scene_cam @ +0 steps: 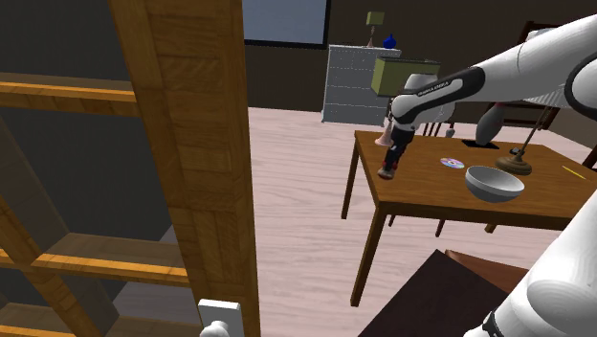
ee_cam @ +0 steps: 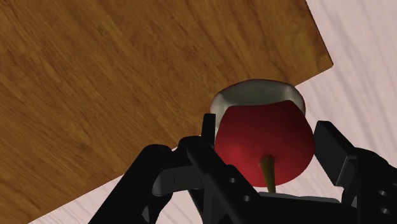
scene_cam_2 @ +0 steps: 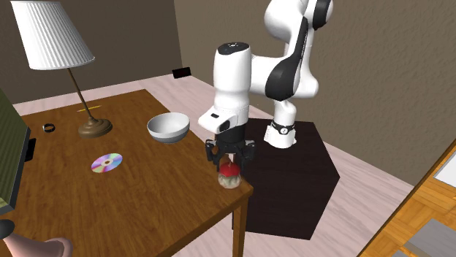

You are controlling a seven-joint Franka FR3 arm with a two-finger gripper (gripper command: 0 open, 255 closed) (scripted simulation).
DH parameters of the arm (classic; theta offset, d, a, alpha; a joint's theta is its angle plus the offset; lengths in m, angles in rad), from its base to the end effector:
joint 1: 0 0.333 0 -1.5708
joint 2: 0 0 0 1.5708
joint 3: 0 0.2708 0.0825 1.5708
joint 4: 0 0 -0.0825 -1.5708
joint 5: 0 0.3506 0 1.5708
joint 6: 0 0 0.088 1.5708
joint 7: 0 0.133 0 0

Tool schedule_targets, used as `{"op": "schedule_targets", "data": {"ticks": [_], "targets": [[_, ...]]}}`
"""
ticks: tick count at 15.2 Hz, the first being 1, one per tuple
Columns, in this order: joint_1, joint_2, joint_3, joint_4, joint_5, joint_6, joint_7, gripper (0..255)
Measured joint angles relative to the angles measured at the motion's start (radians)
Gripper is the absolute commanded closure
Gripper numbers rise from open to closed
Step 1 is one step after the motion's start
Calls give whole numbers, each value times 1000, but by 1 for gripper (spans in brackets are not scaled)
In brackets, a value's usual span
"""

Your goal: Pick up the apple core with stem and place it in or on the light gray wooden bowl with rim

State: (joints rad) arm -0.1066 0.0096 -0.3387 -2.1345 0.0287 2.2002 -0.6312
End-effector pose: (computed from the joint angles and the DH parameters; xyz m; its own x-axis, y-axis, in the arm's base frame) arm 0.4697 -0.2223 0.3546 0.9839 0.1691 0.0579 0.1685 -0.9856 0.0164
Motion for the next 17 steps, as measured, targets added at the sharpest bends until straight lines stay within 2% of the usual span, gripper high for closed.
{"op": "schedule_targets", "data": {"ticks": [17], "targets": [[2, -71, 4, 154, -29, -221, 22, 255]]}}
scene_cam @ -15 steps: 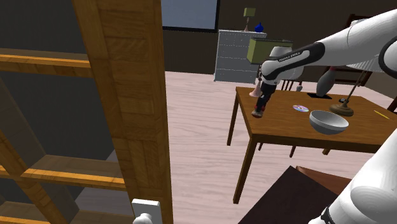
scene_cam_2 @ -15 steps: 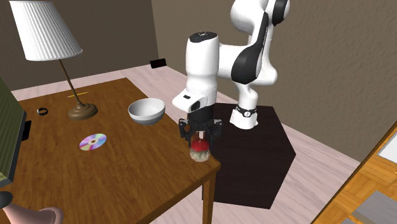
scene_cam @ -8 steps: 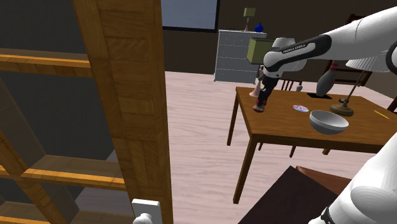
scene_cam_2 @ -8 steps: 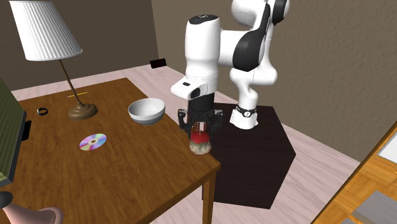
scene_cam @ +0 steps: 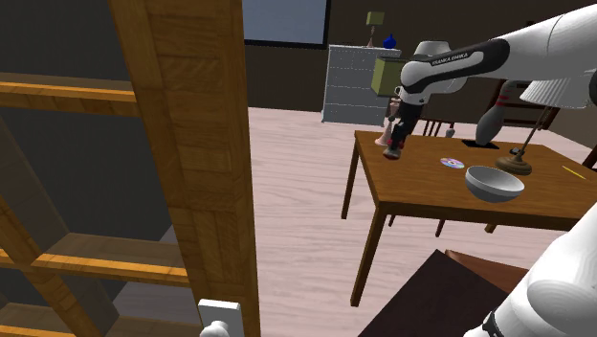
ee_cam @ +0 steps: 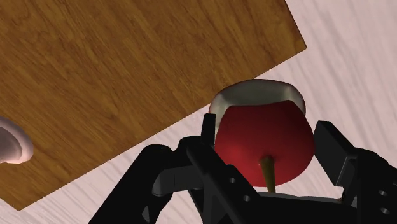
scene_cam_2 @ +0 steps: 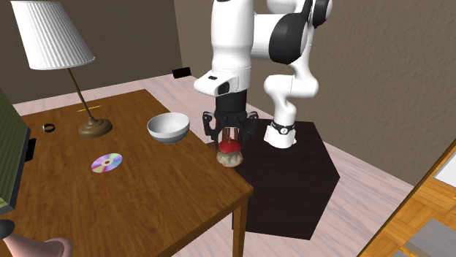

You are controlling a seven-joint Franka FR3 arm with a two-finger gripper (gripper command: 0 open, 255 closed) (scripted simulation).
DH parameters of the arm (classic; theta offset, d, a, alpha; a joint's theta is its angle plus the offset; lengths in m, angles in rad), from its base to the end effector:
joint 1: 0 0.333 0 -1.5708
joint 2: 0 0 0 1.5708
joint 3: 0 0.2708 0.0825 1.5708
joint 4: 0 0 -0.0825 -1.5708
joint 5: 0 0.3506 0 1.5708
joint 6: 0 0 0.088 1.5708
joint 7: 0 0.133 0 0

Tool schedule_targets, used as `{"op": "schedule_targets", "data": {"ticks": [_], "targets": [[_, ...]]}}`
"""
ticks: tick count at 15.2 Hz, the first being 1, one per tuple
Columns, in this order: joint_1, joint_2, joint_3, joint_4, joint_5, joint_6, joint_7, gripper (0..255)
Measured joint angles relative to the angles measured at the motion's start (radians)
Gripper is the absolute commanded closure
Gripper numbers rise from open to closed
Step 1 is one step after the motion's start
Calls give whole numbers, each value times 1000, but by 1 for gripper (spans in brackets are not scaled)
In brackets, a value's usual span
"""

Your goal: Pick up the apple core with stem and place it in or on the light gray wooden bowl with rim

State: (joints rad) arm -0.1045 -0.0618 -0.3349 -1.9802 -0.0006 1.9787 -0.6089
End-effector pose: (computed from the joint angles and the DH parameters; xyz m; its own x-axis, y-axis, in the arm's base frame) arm 0.4694 -0.2227 0.4373 0.9839 0.1691 0.0579 0.1684 -0.9856 0.0163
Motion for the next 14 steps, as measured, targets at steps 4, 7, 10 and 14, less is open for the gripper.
{"op": "schedule_targets", "data": {"ticks": [4, 7, 10, 14], "targets": [[-11, -16, -12, 21, -6, -37, -20, 255], [-40, -43, -44, -6, -15, -36, -77, 255], [-70, -70, -81, -21, -27, -46, -139, 255], [-113, -93, -135, -33, -39, -55, -231, 255]]}}
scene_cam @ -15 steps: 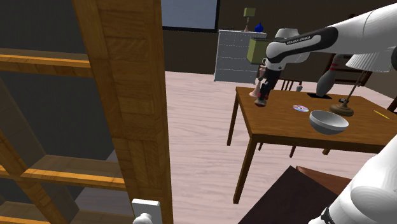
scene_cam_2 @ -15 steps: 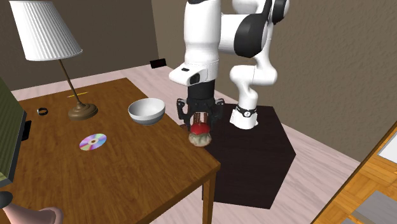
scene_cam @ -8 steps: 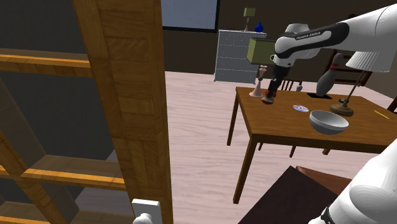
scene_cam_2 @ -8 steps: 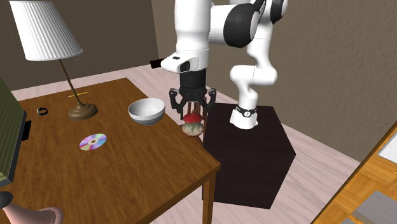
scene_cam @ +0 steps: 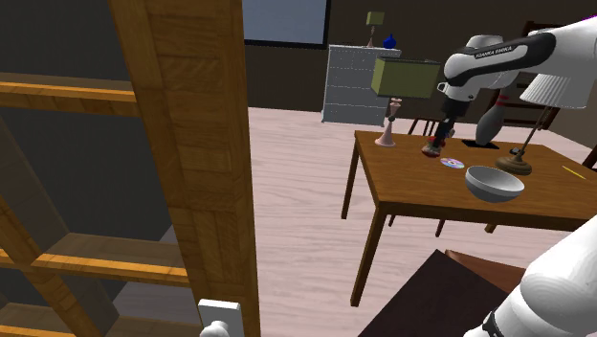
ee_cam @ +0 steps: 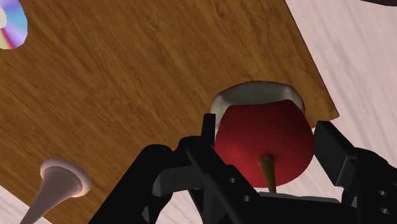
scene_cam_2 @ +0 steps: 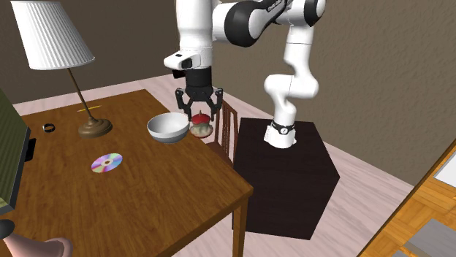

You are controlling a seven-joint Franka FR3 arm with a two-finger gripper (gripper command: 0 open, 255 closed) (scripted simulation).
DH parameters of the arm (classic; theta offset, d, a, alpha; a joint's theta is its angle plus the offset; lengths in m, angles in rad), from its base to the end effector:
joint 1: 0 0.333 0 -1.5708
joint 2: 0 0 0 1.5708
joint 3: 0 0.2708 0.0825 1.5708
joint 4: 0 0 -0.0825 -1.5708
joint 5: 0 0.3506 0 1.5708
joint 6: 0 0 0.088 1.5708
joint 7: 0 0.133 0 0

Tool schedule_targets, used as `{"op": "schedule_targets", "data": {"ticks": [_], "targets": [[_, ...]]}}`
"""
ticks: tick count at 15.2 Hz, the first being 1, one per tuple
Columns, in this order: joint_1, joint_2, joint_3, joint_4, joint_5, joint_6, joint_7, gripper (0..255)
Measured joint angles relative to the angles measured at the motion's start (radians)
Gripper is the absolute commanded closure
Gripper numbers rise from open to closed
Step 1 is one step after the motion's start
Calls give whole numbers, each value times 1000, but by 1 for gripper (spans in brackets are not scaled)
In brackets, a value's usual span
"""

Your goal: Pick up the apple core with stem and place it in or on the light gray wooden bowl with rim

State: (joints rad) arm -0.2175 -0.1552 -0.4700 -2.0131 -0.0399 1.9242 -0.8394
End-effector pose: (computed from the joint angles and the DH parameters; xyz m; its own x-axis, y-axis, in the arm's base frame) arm 0.3785 -0.3239 0.4575 0.9842 0.1673 0.0574 0.1666 -0.9859 0.0160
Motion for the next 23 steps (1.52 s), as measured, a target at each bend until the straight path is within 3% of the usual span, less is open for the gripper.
{"op": "schedule_targets", "data": {"ticks": [14, 23], "targets": [[-140, 77, -212, 101, 39, -37, -367, 255], [-253, 257, -321, 257, 172, -75, -621, 255]]}}
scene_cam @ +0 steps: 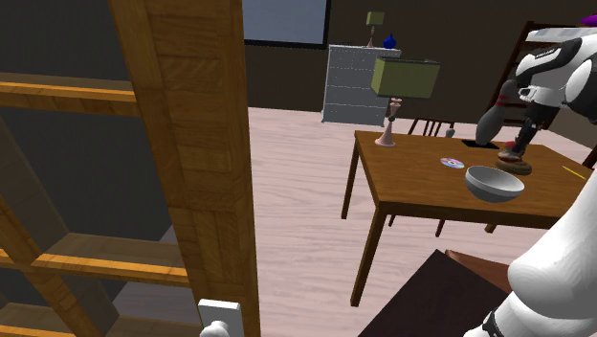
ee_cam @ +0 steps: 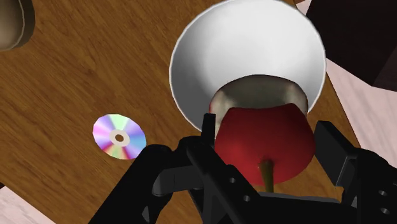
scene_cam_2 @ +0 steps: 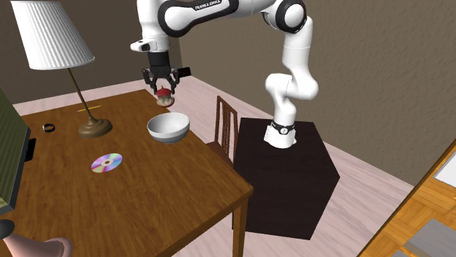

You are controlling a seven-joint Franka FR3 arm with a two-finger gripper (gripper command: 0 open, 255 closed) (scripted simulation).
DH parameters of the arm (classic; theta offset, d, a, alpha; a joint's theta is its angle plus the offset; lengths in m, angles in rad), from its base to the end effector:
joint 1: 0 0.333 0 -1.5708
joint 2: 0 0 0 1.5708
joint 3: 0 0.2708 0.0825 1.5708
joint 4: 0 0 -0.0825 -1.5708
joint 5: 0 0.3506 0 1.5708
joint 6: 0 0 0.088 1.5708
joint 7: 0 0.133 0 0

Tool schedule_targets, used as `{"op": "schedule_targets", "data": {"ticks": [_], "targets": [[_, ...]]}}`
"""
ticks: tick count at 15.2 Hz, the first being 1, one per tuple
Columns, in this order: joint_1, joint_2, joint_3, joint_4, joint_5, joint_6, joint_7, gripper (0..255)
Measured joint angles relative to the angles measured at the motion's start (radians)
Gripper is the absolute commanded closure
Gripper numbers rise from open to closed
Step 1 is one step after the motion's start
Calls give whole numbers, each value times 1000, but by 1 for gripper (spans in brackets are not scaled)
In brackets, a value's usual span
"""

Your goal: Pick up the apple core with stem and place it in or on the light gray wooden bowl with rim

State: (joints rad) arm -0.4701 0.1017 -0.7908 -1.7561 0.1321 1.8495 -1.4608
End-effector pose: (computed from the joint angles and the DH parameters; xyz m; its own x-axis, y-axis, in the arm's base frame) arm 0.1915 -0.5191 0.4564 0.9842 0.1677 0.0576 0.1671 -0.9858 0.0158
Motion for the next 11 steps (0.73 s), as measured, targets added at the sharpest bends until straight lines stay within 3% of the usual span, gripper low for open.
{"op": "schedule_targets", "data": {"ticks": [11], "targets": [[-7, 33, 3, -110, 32, 131, -32, 255]]}}
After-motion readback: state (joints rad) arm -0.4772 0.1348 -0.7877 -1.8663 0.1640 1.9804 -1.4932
